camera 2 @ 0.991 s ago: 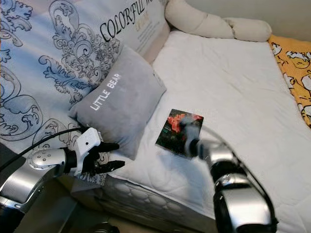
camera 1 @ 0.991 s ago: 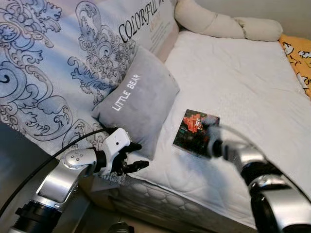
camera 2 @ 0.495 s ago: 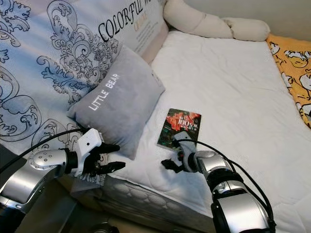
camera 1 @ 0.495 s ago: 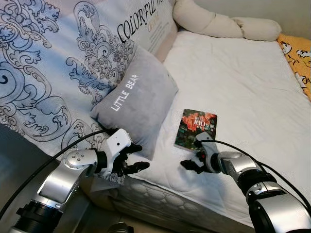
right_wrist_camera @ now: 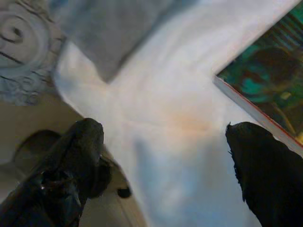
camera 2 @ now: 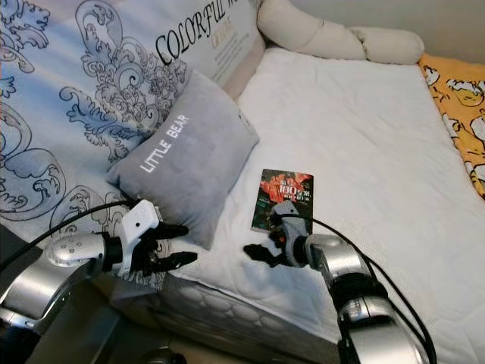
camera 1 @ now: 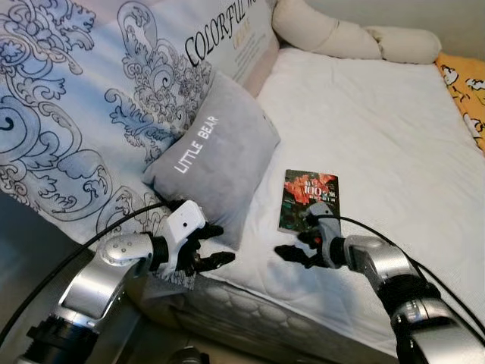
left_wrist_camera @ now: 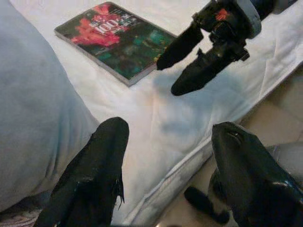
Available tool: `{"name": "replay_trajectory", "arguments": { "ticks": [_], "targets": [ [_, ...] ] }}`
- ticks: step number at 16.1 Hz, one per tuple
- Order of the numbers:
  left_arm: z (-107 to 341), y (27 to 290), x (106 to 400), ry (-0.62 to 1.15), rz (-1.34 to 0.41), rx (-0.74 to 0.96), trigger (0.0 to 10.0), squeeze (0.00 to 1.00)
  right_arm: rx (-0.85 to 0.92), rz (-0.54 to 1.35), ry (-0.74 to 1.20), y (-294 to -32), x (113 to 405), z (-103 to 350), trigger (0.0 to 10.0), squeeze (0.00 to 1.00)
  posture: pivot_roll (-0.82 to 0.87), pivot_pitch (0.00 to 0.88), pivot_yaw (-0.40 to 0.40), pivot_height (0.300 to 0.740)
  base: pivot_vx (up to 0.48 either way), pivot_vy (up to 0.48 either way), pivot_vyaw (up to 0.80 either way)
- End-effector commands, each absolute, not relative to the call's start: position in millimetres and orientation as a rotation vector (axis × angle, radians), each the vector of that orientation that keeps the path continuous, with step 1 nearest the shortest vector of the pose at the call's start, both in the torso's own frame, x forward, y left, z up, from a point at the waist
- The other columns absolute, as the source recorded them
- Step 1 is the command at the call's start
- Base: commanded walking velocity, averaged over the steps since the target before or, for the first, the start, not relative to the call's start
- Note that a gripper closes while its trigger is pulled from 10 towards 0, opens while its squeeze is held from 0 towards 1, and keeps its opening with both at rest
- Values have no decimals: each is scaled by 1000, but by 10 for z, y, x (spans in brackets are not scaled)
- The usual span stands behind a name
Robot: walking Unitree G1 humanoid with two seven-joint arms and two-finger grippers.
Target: Clean up the room
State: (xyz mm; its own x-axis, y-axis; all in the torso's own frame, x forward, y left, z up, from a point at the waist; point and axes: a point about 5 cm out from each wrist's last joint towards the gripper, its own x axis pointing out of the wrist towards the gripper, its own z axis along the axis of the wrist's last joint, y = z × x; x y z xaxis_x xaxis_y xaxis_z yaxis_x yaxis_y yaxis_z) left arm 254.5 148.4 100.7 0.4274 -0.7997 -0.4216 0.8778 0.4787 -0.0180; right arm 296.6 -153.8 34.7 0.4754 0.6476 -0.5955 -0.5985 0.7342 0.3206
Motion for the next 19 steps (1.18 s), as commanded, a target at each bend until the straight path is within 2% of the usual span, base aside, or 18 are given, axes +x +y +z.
{"name": "replay_trajectory", "arguments": {
  "ticks": [1, 2, 4, 5, 6, 7, 9, 13, 16, 19],
  "targets": [
    [1089, 1486, 2554, 320, -993, 168, 10000, 0, 109, 725, 643, -1535, 3010, 546, 10000, 1000, -41, 0, 3, 740, 0, 0, 0],
    [1104, 1491, 2561, 294, -954, 150, 10000, 0, 122, 687, 595, -1539, 3021, 601, 10000, 1000, -42, 0, 2, 740, 0, 0, 0],
    [1130, 1528, 2642, 215, -761, 116, 10000, 0, 121, 466, 426, -1564, 3039, 744, 10000, 1000, -47, 0, -9, 740, 0, 0, 0],
    [1128, 1546, 2696, 186, -651, 86, 10000, 0, 80, 353, 342, -1531, 2964, 795, 10000, 1000, -49, 0, -11, 740, 0, -472, 0],
    [1107, 1559, 2698, 183, -593, 74, 10000, 0, 134, 248, 278, -1507, 2874, 846, 10000, 1000, -51, 0, -11, 740, 0, -480, 0],
    [1094, 1563, 2689, 184, -577, 76, 10000, 0, 166, 203, 262, -1509, 2836, 865, 10000, 1000, -52, 0, -10, 740, 0, -480, 0],
    [960, 1713, 2651, 209, -413, 100, 10000, 0, 168, 74, 251, -1605, 2720, 875, 10000, 1000, -63, 0, 11, 740, 0, -480, -600],
    [881, 1840, 2578, 216, -269, 111, 10000, 0, 170, 22, 265, -1636, 2573, 856, 10000, 1000, -51, 0, 12, 740, 0, -480, -756],
    [903, 1876, 2576, 185, -176, 114, 10000, 0, 166, -11, 272, -1631, 2580, 831, 10000, 1000, -47, 0, 14, 740, 0, -480, -750],
    [893, 1863, 2582, 173, -137, 139, 10000, 0, 107, -25, 258, -1648, 2611, 866, 10000, 1000, -50, 0, 12, 740, 0, -480, 0]
  ]
}}
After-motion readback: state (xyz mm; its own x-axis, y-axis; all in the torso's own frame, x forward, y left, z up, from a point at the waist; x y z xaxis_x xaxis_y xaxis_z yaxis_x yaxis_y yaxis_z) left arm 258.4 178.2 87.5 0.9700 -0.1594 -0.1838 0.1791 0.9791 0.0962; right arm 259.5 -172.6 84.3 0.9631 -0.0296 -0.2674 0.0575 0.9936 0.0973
